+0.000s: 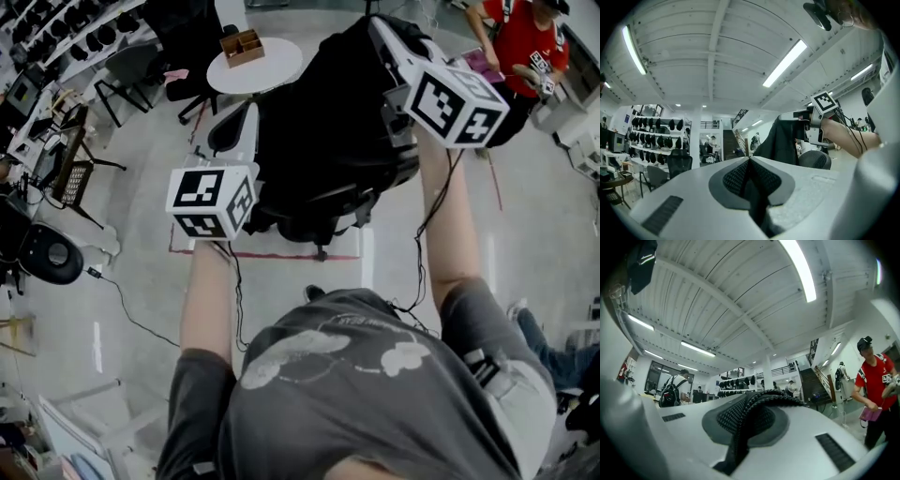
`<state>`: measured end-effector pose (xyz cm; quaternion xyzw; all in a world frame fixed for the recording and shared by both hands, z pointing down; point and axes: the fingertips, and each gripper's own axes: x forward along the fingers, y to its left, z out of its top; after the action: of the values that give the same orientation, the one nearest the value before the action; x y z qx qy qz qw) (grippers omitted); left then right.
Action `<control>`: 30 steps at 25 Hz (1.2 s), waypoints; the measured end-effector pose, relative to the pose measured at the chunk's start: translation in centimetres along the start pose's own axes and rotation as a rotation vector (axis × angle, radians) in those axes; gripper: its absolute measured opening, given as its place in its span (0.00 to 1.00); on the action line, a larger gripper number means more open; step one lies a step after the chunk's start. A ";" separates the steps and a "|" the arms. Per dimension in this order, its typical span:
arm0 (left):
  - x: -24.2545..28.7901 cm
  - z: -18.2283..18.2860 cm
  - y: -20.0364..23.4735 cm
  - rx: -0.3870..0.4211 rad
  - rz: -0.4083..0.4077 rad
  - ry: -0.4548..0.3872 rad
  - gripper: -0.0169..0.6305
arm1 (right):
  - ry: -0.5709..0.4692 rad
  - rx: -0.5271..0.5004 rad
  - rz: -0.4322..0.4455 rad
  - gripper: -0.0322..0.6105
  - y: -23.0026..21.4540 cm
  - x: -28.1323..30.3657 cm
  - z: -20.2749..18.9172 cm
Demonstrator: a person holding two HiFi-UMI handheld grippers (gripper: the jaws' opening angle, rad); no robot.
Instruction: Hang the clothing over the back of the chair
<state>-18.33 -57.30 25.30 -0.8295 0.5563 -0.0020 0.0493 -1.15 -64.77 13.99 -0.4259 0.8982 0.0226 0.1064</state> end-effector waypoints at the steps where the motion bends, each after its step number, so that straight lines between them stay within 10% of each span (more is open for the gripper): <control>1: 0.1 0.3 -0.6 -0.001 -0.016 -0.004 0.03 | -0.004 -0.015 -0.014 0.05 -0.1 -0.9 0.5; 8: -1.3 0.7 -3.6 -0.016 -0.084 -0.015 0.03 | 0.043 -0.172 -0.087 0.05 1.6 -5.7 -0.7; 30: -14.9 0.7 -13.9 -0.053 -0.194 0.010 0.03 | -0.103 -0.097 -0.246 0.05 9.3 -25.0 0.7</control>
<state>-11.16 -38.30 26.54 -0.8805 0.4733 0.0038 0.0244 7.18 -39.79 18.06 -0.5357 0.8304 0.0749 0.1338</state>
